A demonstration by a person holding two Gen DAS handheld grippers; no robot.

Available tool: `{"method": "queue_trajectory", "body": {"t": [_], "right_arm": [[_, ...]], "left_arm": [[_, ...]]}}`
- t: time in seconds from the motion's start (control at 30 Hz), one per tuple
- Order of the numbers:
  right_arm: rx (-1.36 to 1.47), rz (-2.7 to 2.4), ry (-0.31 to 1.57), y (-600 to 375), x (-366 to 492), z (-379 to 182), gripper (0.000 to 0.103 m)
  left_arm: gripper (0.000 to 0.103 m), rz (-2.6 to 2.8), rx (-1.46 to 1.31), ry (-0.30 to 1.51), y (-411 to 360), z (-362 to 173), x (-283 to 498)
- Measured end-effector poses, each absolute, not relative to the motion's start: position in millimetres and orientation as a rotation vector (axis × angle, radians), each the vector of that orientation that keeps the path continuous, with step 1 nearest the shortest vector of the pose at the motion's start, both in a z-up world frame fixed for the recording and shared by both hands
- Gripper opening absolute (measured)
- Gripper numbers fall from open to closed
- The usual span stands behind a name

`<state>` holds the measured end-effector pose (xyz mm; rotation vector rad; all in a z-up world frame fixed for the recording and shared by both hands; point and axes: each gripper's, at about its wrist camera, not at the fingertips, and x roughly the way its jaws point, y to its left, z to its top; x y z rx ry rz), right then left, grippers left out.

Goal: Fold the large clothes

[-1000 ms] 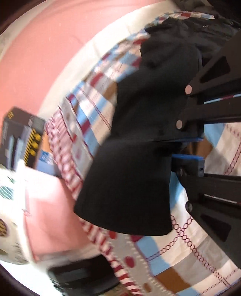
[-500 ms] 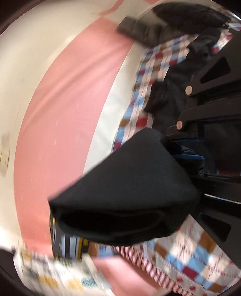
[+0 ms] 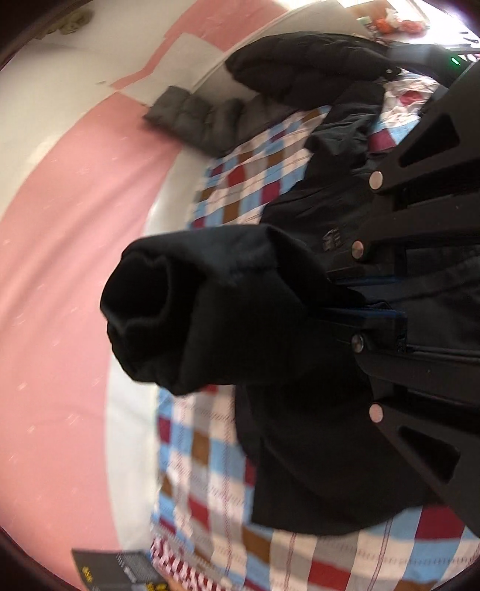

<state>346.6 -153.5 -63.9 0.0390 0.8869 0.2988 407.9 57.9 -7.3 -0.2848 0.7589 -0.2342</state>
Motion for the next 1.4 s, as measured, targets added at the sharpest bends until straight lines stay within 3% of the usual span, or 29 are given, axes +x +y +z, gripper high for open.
{"method": "queue_trajectory", "body": {"t": [0.33, 0.5, 0.6, 0.63, 0.83, 1.13, 1.2, 1.23, 1.3, 1.4], "right_arm": [[0.180, 0.227, 0.898, -200.8, 390.4, -73.7, 0.087], [0.265, 0.213, 0.909, -220.3, 397.9, -80.4, 0.087], [0.319, 0.223, 0.907, -227.2, 399.7, -80.6, 0.087], [0.332, 0.230, 0.906, -227.7, 399.9, -80.3, 0.087], [0.455, 0.329, 0.896, -223.3, 410.6, -79.8, 0.087], [0.488, 0.390, 1.013, -196.6, 462.1, -114.4, 0.087], [0.465, 0.368, 1.068, -187.5, 473.7, -126.5, 0.061], [0.446, 0.362, 1.075, -184.4, 476.9, -127.1, 0.038], [0.425, 0.371, 1.036, -184.3, 477.8, -113.8, 0.027], [0.420, 0.334, 0.949, -201.1, 475.0, -92.9, 0.025]], "left_arm": [[0.013, -0.380, -0.276, 0.910, -2.4, -76.9, 421.3], [0.030, -0.460, -0.317, 0.970, -11.3, -89.7, 422.8], [0.047, -0.525, -0.362, 0.961, -4.5, -82.3, 413.4], [0.049, -0.538, -0.370, 0.952, -1.7, -78.1, 409.1], [0.049, -0.504, -0.359, 0.893, 33.7, -54.1, 390.8], [0.049, -0.120, -0.309, 0.844, 158.8, -49.8, 410.6], [0.049, -0.063, -0.316, 0.861, 180.0, -60.1, 416.5], [0.049, -0.038, -0.319, 0.871, 188.6, -64.2, 418.3], [0.048, -0.012, -0.326, 0.891, 200.5, -73.6, 421.3], [0.048, -0.010, -0.311, 0.885, 200.0, -77.3, 423.1]]}}
